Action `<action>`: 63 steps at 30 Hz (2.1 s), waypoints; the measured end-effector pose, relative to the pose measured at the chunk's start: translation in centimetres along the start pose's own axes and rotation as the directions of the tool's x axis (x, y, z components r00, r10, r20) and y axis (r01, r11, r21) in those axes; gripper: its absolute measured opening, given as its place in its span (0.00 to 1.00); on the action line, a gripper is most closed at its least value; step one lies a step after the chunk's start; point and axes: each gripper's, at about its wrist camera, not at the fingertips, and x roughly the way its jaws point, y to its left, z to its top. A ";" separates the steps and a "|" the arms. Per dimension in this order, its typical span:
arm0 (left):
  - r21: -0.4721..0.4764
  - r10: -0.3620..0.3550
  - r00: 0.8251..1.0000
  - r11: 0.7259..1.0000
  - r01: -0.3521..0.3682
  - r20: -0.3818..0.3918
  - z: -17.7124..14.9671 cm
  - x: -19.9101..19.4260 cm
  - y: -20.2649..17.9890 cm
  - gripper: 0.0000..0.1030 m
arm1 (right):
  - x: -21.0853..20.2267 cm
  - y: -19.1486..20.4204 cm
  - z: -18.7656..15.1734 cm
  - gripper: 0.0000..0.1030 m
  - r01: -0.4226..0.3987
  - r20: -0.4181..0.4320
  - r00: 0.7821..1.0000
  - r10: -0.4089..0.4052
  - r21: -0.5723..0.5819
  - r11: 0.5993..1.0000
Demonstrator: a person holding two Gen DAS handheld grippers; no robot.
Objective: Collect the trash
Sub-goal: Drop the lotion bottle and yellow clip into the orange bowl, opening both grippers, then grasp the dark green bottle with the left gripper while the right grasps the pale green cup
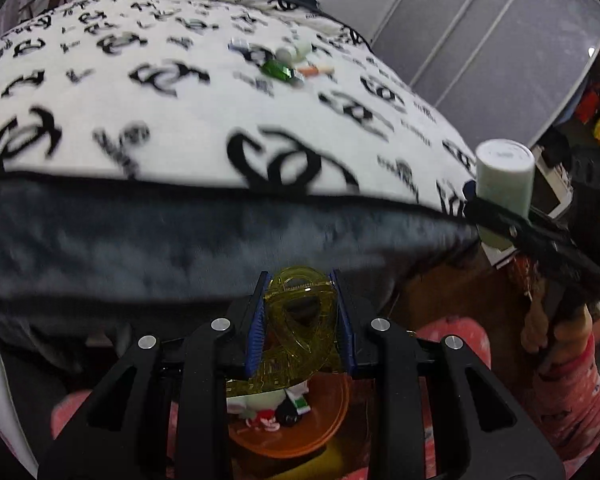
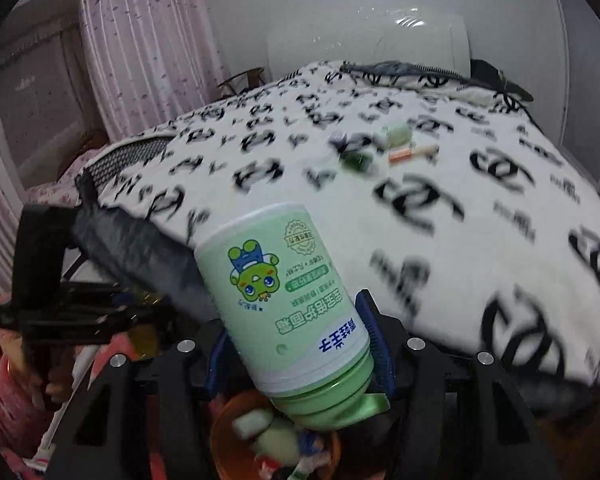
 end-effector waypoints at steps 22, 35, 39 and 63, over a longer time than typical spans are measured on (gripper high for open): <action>0.044 0.255 0.801 0.960 -0.276 -0.541 -14.5 20.7 3.7 0.28 | 16.1 -0.4 -21.9 0.53 0.241 -0.599 0.800 -0.019 0.292 0.926; 0.066 0.303 0.789 0.946 -0.318 -0.534 -15.2 20.0 4.3 0.60 | 16.7 -2.5 -21.8 0.67 0.267 -0.567 0.823 0.019 0.415 0.870; 0.049 0.301 0.800 0.945 -0.324 -0.519 -15.0 19.3 4.3 0.60 | 16.0 -2.8 -21.5 0.70 0.267 -0.538 0.843 0.008 0.432 0.861; 0.054 0.261 0.963 0.963 -0.265 0.072 -2.3 -0.3 -1.0 0.81 | -0.8 -0.7 -6.5 0.95 0.257 0.077 0.959 -0.273 0.171 0.951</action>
